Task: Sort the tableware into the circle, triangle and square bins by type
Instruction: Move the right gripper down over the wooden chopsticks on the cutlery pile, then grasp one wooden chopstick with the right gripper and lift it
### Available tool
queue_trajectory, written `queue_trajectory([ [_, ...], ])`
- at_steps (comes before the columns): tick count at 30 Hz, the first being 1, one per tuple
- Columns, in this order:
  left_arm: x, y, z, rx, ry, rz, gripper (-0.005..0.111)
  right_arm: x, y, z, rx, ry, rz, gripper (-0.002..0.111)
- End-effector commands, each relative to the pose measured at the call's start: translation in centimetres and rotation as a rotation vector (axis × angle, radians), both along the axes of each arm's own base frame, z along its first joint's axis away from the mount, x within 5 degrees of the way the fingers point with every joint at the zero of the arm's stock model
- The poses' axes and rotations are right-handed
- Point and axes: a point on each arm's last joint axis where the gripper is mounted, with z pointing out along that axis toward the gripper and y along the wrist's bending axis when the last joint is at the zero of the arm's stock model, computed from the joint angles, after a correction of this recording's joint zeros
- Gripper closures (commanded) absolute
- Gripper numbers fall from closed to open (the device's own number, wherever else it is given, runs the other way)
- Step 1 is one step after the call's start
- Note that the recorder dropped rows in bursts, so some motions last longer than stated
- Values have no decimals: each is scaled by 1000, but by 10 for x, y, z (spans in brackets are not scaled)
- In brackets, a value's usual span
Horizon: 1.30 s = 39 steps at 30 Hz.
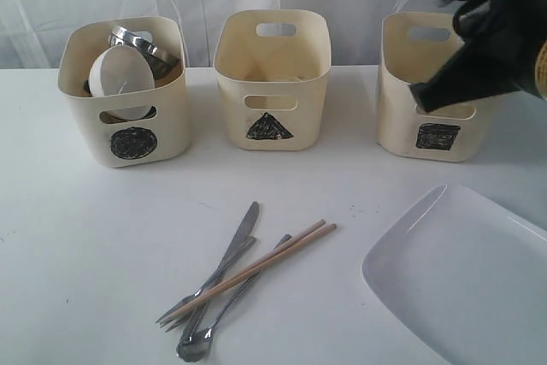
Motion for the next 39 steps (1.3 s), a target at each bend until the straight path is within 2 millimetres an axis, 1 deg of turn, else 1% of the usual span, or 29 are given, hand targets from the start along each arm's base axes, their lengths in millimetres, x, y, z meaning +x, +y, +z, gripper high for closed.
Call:
queue_trajectory([
  [1,-2,-1,-4,-10,27,-9,107,-6,-19,-29,-264,330,-183,108],
  [2,-2,-1,-4,-10,27,-9,107,-9,-22,-35,-285,417,-206,108],
  [3,-2,-1,-4,-10,27,-9,107,-13,-21,-40,-266,496,-206,108],
  [4,-2,-1,-4,-10,27,-9,107,-16,-17,-43,-243,555,-170,108],
  [5,-2,-1,-4,-10,27,-9,107,-19,-8,-46,-190,616,-99,108],
  [7,-2,-1,-4,-10,27,-9,107,-23,16,-47,-110,686,103,108],
  [8,-2,-1,-4,-10,27,-9,107,-25,32,-46,-62,709,243,108],
  [9,-2,-1,-4,-10,27,-9,107,-25,45,-44,-30,721,329,108],
  [11,-2,-1,-4,-10,27,-9,107,-21,73,-41,62,761,456,108],
  [12,-2,-1,-4,-10,27,-9,107,-14,84,-42,85,783,487,108],
  [13,-2,-1,-4,-10,27,-9,107,-9,94,-43,76,800,521,108],
  [14,-2,-1,-4,-10,27,-9,107,0,108,-45,47,836,566,108],
  [16,-2,-1,-4,-10,27,-9,107,10,128,-51,-45,889,662,108],
  [17,-2,-1,-4,-10,25,-9,107,21,150,-60,-162,910,779,108],
  [18,-2,-1,-4,-10,22,-9,107,25,158,-64,-203,906,823,108],
  [19,-3,-1,-3,-10,0,-9,107,30,170,-79,-293,917,910,108],
  [20,-3,-1,-2,-10,-12,-9,107,31,174,-87,-332,928,945,107],
  [21,-3,-1,-2,-10,-20,-9,107,32,178,-99,-389,941,991,102],
  [22,-3,-1,-2,-10,-20,-9,107,33,179,-103,-419,940,1020,97],
  [23,-3,-1,-2,-10,-20,-9,107,35,181,-108,-468,919,1072,86],
  [24,-3,-1,-2,-10,-20,-9,107,36,182,-109,-485,903,1091,79],
  [25,-3,-1,-2,-10,-20,-9,107,39,184,-113,-504,882,1107,69],
  [26,-3,-1,-2,-10,-20,-9,107,41,186,-119,-504,878,1103,65],
  [30,-3,-1,-2,-10,-20,-9,107,47,190,-146,-510,934,1100,64],
  [32,-3,-1,-2,-10,-20,-9,107,48,191,-153,-511,947,1099,64],
  [34,-3,-1,-2,-10,-20,-9,107,50,192,-157,-516,939,1095,64],
  [39,-3,-1,-2,-10,-20,-9,107,56,194,-157,-530,864,1081,64],
])
